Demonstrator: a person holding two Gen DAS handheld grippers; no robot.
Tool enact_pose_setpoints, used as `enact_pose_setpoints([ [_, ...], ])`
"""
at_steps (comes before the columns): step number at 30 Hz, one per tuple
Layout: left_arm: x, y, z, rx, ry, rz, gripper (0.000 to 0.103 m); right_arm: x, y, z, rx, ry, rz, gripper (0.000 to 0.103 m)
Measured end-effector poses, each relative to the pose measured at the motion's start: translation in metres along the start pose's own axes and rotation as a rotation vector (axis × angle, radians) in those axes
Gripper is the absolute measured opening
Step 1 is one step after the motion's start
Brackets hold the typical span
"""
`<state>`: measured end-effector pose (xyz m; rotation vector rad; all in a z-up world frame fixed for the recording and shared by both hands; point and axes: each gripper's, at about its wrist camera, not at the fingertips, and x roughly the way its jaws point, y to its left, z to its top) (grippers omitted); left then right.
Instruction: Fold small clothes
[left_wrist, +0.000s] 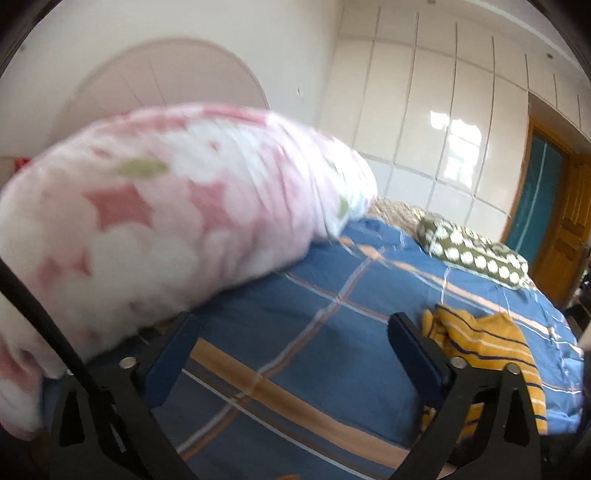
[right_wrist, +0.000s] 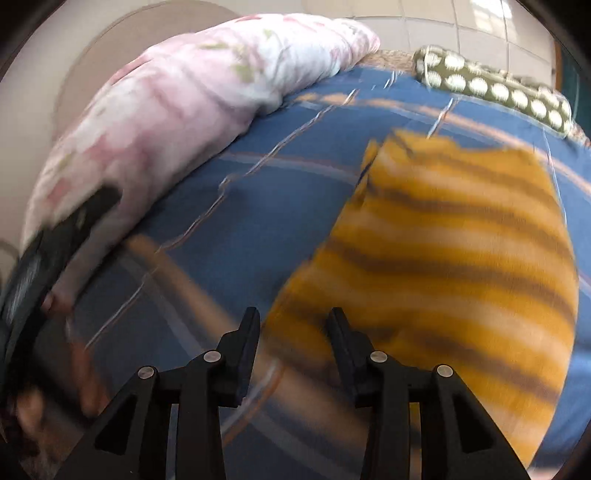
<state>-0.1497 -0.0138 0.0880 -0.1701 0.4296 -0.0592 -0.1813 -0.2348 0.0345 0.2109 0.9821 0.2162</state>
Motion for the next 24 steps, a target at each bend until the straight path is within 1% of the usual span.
enact_pose_setpoints([
  [2,-0.016,0.000,-0.001,0.023,-0.059,0.032,0.103,-0.016,0.002,-0.029,0.003,0.035,0.018,0.043],
  [3,-0.023,-0.001,-0.002,0.034,-0.077,0.038,0.103,-0.022,0.001,-0.040,0.004,0.035,0.003,0.043],
  [4,-0.032,-0.002,-0.004,0.051,-0.090,0.029,0.103,-0.031,0.000,-0.052,0.002,0.030,-0.017,0.043],
  [6,-0.049,-0.006,-0.006,0.070,-0.089,-0.009,0.103,-0.054,-0.007,-0.076,-0.003,0.011,-0.077,0.043],
  [7,-0.060,-0.008,-0.008,0.076,-0.096,-0.028,0.103,-0.066,-0.013,-0.084,0.007,-0.004,-0.101,0.043],
  [9,-0.087,-0.017,-0.012,0.091,-0.109,-0.041,0.103,-0.092,-0.026,-0.100,0.052,-0.042,-0.128,0.044],
  [10,-0.103,-0.023,-0.014,0.113,-0.113,-0.047,0.103,-0.101,-0.032,-0.107,0.073,-0.061,-0.137,0.044],
  [12,-0.135,-0.039,-0.019,0.177,-0.128,-0.067,0.103,-0.125,-0.045,-0.120,0.122,-0.118,-0.162,0.049],
  [15,-0.183,-0.066,-0.025,0.259,-0.144,-0.145,0.103,-0.149,-0.059,-0.129,0.174,-0.187,-0.185,0.050],
  [17,-0.203,-0.080,-0.026,0.276,-0.127,-0.165,0.103,-0.162,-0.064,-0.136,0.196,-0.220,-0.199,0.050],
  [18,-0.211,-0.088,-0.025,0.280,-0.106,-0.183,0.103,-0.170,-0.066,-0.139,0.204,-0.242,-0.205,0.050],
  [19,-0.219,-0.096,-0.024,0.286,-0.066,-0.215,0.103,-0.178,-0.066,-0.143,0.210,-0.266,-0.217,0.050],
  [20,-0.222,-0.102,-0.024,0.294,-0.039,-0.235,0.103,-0.183,-0.068,-0.144,0.211,-0.277,-0.227,0.053],
  [21,-0.225,-0.111,-0.025,0.314,-0.005,-0.238,0.103,-0.190,-0.068,-0.146,0.212,-0.296,-0.249,0.057],
  [22,-0.228,-0.119,-0.028,0.339,0.020,-0.226,0.103,-0.196,-0.070,-0.148,0.213,-0.308,-0.262,0.058],
  [24,-0.232,-0.131,-0.034,0.381,0.044,-0.213,0.103,-0.206,-0.072,-0.158,0.214,-0.325,-0.293,0.060],
])
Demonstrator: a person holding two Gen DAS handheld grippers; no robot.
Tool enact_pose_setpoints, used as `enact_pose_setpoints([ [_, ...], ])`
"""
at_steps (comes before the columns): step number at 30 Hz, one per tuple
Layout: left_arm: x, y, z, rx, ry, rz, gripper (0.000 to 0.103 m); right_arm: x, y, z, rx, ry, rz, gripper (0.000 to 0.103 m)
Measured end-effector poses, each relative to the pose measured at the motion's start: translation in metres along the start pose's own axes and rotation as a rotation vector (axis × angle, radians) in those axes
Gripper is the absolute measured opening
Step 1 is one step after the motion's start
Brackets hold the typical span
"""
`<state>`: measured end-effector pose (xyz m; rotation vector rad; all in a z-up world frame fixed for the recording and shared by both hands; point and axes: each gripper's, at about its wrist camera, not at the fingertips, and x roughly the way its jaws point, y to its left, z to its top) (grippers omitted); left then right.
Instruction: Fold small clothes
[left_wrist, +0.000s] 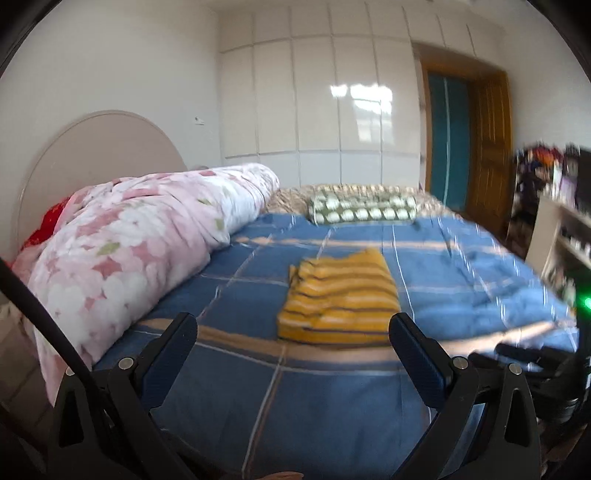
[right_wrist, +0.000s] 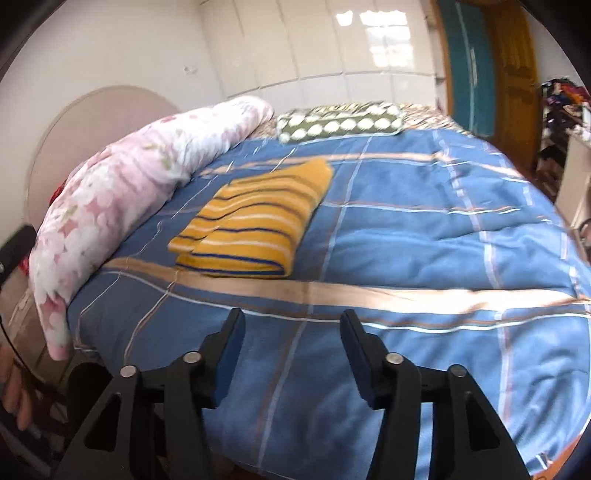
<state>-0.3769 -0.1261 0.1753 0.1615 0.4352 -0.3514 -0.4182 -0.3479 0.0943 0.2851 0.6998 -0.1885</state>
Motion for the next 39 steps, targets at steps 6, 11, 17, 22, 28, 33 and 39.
enact_pose_setpoints([
  [6,0.005,-0.022,-0.008,0.007,0.079,-0.020,0.103,-0.020,-0.014,-0.016,-0.047,-0.030,-0.100,0.067],
  [11,0.015,-0.027,-0.011,0.016,0.127,0.010,0.103,-0.018,-0.024,-0.023,-0.030,-0.019,-0.134,0.068],
  [17,0.025,-0.027,-0.019,0.038,0.185,0.026,0.103,-0.007,-0.020,-0.026,-0.033,0.015,-0.146,0.069],
  [22,0.031,-0.025,-0.026,0.040,0.229,0.018,0.103,0.001,-0.015,-0.028,-0.032,0.045,-0.159,0.070],
  [28,0.032,-0.022,-0.030,0.028,0.249,0.013,0.103,0.006,-0.011,-0.032,-0.040,0.065,-0.177,0.070],
  [33,0.036,-0.023,-0.034,0.024,0.278,-0.002,0.103,0.008,-0.006,-0.034,-0.060,0.070,-0.182,0.073],
  [39,0.038,-0.027,-0.039,0.026,0.298,-0.016,0.103,0.011,-0.005,-0.036,-0.068,0.080,-0.190,0.074],
])
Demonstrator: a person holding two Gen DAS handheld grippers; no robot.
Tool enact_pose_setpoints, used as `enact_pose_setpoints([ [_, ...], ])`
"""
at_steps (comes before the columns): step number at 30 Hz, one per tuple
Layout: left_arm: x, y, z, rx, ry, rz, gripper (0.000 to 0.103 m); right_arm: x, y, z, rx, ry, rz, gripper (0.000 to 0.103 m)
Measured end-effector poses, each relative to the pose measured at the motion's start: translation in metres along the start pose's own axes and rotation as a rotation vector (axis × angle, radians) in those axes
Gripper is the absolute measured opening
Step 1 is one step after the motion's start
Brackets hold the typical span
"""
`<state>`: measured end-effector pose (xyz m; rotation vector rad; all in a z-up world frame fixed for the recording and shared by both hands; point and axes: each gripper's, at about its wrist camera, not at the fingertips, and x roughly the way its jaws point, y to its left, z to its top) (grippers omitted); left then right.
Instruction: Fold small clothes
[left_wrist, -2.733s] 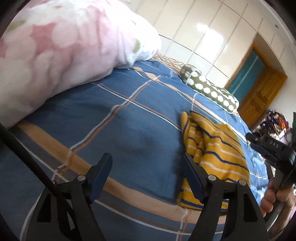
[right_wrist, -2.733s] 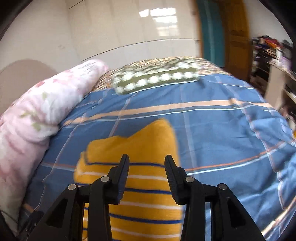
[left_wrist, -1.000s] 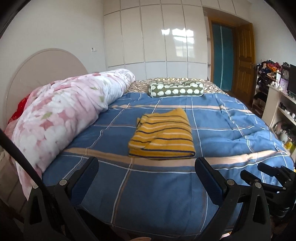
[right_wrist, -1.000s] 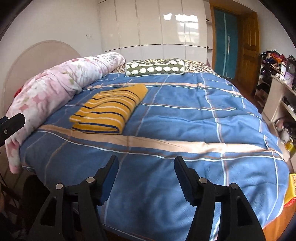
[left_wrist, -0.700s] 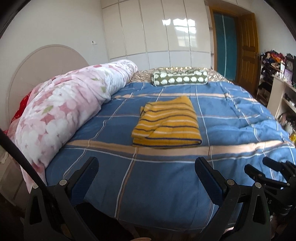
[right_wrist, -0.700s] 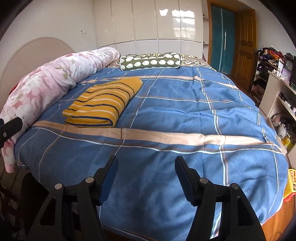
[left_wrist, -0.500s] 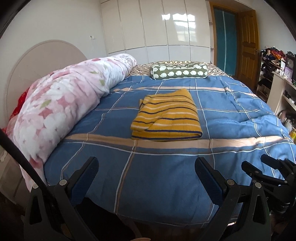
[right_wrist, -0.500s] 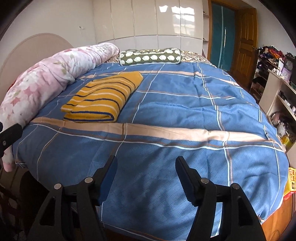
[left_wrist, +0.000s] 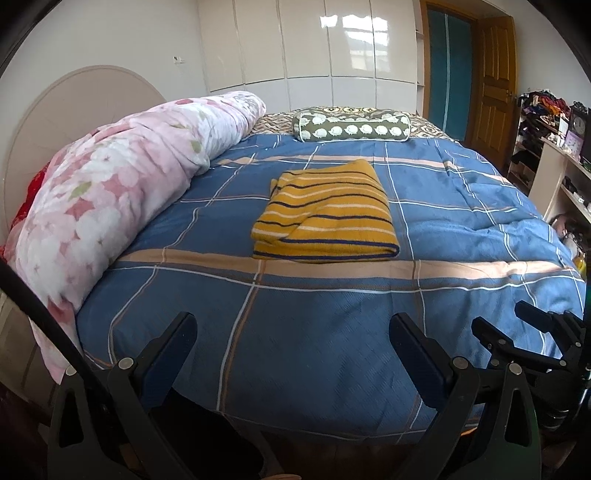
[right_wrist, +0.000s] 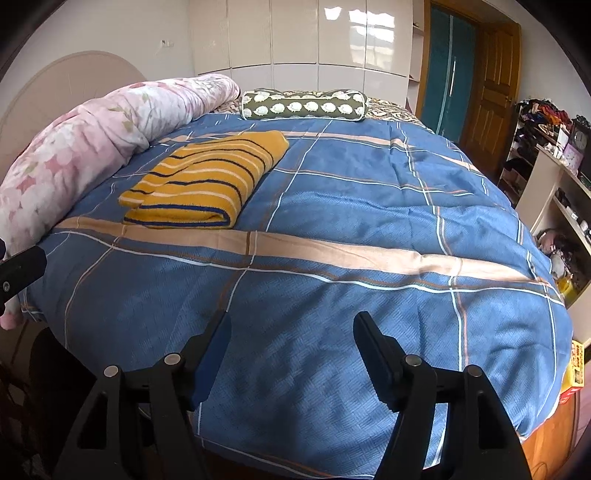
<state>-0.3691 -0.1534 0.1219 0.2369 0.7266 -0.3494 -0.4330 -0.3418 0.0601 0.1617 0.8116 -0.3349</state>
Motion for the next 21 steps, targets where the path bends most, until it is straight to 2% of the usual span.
enact_pose_setpoints([
  [21,0.016,-0.001,-0.008,-0.015,0.083,-0.059,0.103,0.010,0.007,-0.006,-0.003,0.037,-0.016,0.075],
])
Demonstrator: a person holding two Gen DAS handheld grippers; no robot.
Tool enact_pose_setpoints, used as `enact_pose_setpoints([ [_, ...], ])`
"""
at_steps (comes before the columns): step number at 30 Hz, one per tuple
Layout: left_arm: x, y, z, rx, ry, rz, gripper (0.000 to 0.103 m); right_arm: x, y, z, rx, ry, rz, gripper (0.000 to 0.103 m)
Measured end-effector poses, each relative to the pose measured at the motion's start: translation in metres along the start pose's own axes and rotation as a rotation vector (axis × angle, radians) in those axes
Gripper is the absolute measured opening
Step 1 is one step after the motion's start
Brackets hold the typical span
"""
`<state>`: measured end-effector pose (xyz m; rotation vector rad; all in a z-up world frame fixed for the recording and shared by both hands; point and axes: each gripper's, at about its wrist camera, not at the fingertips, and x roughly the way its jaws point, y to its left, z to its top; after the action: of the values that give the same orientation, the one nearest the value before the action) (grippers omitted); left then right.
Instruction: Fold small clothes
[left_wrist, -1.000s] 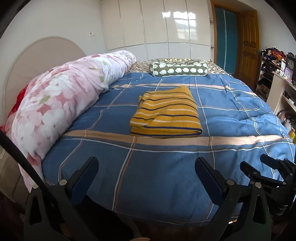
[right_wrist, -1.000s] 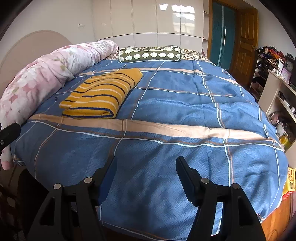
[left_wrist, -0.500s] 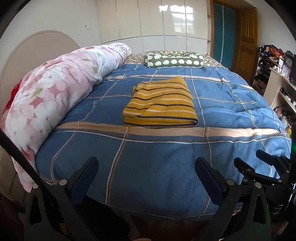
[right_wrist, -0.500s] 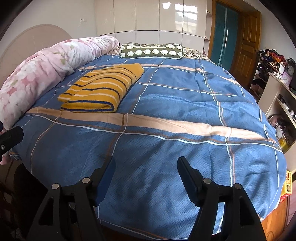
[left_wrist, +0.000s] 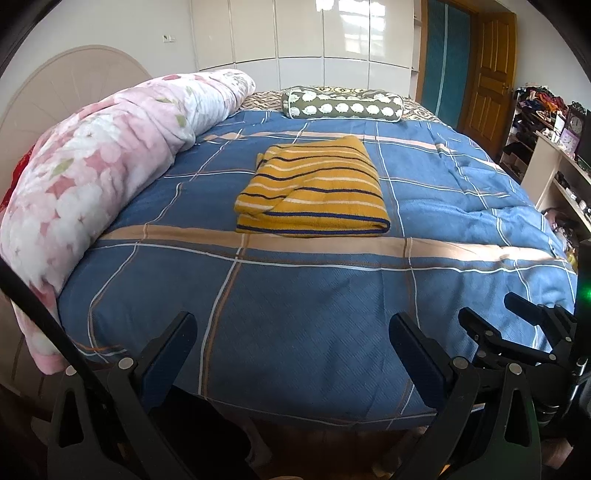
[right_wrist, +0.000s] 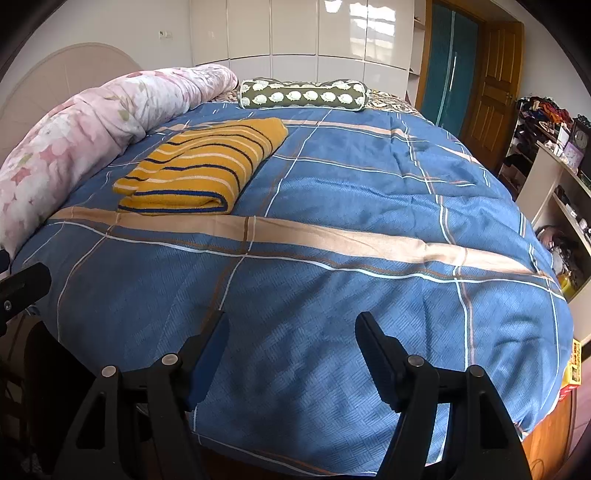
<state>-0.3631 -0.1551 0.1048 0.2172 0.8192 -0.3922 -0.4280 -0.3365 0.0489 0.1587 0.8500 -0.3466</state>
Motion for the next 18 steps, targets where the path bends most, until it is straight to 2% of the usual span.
enact_pose_setpoints([
  [18,0.0035,-0.0027,-0.0028,0.001,0.018,-0.011,0.103,0.0066,0.0019,-0.0019,-0.015,0.015,-0.025,0.079],
])
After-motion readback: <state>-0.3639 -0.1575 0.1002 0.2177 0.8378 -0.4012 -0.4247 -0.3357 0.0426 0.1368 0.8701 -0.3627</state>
